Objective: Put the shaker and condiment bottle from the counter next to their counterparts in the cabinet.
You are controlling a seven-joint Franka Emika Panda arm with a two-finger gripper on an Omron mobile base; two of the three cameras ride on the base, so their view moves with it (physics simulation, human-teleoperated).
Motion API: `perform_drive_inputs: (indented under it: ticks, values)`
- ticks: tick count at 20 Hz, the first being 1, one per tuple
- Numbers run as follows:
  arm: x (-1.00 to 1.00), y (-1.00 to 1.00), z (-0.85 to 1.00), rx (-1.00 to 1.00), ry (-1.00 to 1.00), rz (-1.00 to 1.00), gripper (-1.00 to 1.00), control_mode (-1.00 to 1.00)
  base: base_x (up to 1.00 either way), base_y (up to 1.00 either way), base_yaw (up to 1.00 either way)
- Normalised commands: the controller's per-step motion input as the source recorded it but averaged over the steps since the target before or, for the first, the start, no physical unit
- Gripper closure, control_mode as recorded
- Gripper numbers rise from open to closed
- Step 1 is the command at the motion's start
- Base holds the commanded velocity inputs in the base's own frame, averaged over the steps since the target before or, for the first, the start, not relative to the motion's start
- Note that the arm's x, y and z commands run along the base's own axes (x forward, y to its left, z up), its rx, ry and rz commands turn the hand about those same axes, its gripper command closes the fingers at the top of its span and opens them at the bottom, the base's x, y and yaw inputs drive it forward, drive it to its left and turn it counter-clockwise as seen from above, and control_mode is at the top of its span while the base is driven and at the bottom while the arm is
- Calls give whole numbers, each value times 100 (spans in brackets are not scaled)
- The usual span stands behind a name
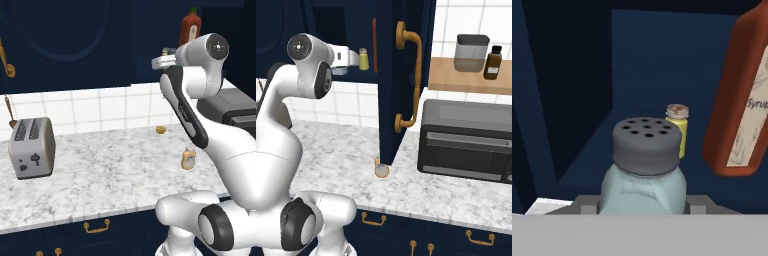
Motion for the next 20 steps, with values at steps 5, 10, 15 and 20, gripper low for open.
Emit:
perform_drive_inputs:
  ticks: [5, 10, 15, 20]
  values:
    - [35, 0, -3, 1, 0, 3, 100, -100, 0, 0, 0]
    - [33, 0, -8, 4, 0, 3, 100, -100, 0, 0, 0]
    - [14, 0, -1, 0, -1, 1, 100, -100, 0, 0, 0]
    - [12, 0, -3, -1, -3, 6, 100, -100, 0, 0, 0]
